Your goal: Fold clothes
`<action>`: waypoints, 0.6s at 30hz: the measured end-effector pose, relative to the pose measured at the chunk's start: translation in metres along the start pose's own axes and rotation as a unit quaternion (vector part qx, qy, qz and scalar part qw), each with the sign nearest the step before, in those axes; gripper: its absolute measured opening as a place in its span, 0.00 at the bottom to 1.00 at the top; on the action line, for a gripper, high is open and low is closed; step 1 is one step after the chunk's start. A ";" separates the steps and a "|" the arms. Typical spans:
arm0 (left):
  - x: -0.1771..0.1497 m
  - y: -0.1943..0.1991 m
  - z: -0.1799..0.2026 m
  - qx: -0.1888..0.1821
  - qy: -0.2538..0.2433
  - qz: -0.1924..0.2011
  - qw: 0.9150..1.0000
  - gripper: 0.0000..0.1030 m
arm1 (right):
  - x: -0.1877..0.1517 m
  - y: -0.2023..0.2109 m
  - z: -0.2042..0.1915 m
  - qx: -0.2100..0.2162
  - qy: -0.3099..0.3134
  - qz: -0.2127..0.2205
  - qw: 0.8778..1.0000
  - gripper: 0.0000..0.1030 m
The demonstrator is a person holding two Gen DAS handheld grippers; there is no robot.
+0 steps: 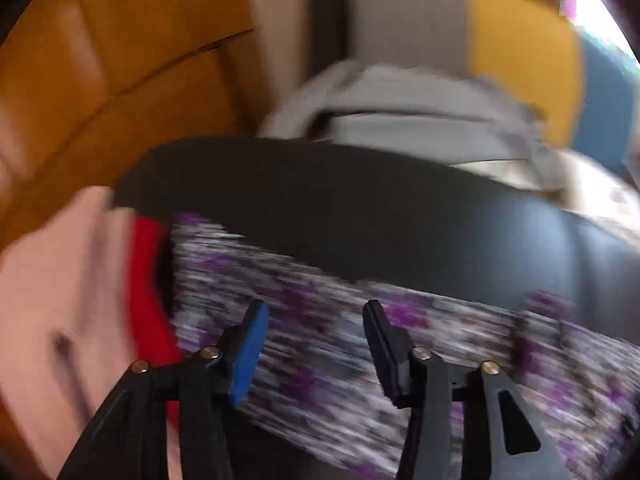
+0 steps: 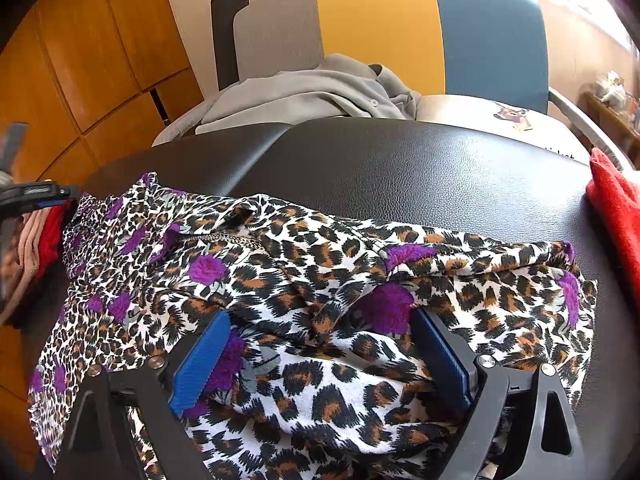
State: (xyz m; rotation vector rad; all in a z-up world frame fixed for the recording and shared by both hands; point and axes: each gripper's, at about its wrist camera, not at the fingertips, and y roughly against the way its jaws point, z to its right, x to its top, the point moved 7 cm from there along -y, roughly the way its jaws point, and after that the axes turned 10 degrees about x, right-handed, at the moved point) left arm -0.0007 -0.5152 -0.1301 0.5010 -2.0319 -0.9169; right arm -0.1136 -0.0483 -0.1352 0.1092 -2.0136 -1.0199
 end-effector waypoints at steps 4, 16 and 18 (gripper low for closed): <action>-0.001 -0.062 -0.038 0.076 0.020 -0.077 0.994 0.52 | 0.000 0.000 0.000 0.005 0.000 0.000 1.000 0.93; -0.005 -0.093 -0.048 -0.093 0.135 -0.113 0.980 0.02 | 0.001 -0.005 -0.005 0.000 0.012 -0.010 1.000 0.98; -0.004 -0.082 -0.051 -0.160 0.178 -0.105 0.965 0.02 | 0.000 -0.006 -0.006 -0.005 0.015 -0.012 1.000 0.98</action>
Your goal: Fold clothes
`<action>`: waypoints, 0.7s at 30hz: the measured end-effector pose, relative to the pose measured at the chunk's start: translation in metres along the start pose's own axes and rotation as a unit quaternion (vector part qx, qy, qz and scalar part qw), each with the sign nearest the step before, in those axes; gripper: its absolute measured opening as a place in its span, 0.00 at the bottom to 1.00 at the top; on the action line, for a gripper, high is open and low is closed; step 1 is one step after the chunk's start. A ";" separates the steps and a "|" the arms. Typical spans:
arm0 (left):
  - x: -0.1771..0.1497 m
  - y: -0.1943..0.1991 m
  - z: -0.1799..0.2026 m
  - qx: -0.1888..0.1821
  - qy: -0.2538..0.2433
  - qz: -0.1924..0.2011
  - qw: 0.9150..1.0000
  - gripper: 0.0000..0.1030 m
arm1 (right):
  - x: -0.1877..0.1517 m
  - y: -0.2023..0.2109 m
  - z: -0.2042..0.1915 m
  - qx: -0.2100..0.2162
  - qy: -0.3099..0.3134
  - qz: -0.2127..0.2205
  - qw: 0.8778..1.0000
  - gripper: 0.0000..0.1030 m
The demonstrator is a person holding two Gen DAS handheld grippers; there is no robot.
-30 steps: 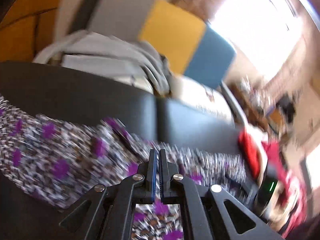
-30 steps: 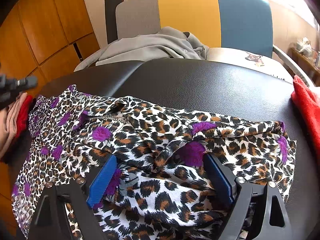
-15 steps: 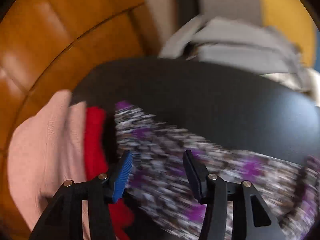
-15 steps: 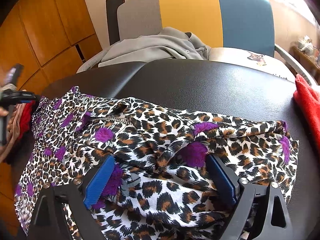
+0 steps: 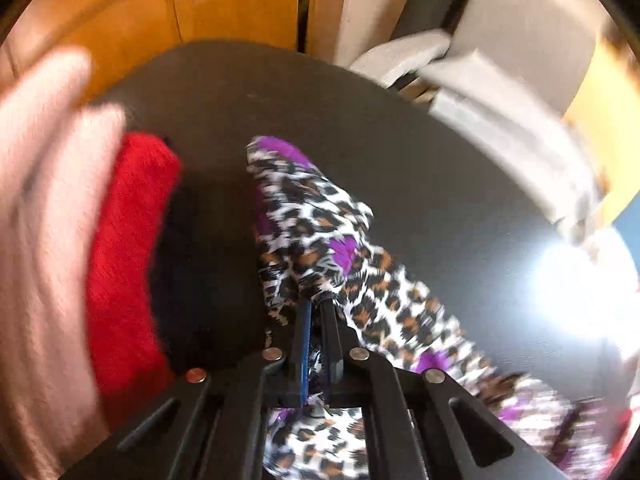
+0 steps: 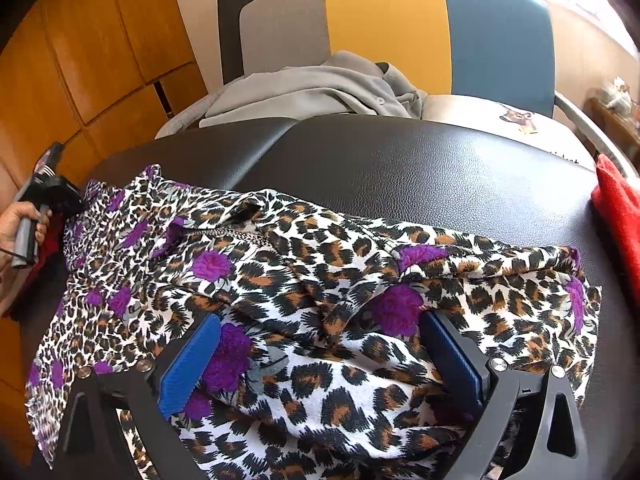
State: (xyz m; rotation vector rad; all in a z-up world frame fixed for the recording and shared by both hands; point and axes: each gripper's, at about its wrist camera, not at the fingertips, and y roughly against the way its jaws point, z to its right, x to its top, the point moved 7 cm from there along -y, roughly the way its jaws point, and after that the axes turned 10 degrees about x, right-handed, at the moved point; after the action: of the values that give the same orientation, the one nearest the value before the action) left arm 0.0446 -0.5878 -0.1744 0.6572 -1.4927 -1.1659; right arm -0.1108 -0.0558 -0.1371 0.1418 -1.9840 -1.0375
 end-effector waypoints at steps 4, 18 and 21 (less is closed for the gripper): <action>-0.006 0.041 0.011 -0.108 0.017 0.032 0.994 0.02 | 0.000 -0.001 -0.001 -0.003 0.002 -0.002 1.000 0.99; -0.155 0.157 0.158 -0.298 -0.161 0.041 0.940 0.03 | -0.001 -0.004 -0.001 -0.013 0.010 -0.010 1.000 1.00; -0.199 0.139 0.195 -0.300 -0.216 0.008 0.929 0.09 | -0.001 -0.004 -0.001 -0.013 0.011 -0.013 1.000 1.00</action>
State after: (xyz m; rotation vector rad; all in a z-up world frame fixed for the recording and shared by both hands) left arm -0.0616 -0.3008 -0.1159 -0.0378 -1.3703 -1.7275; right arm -0.1108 -0.0581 -0.1405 0.1644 -1.9532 -1.0751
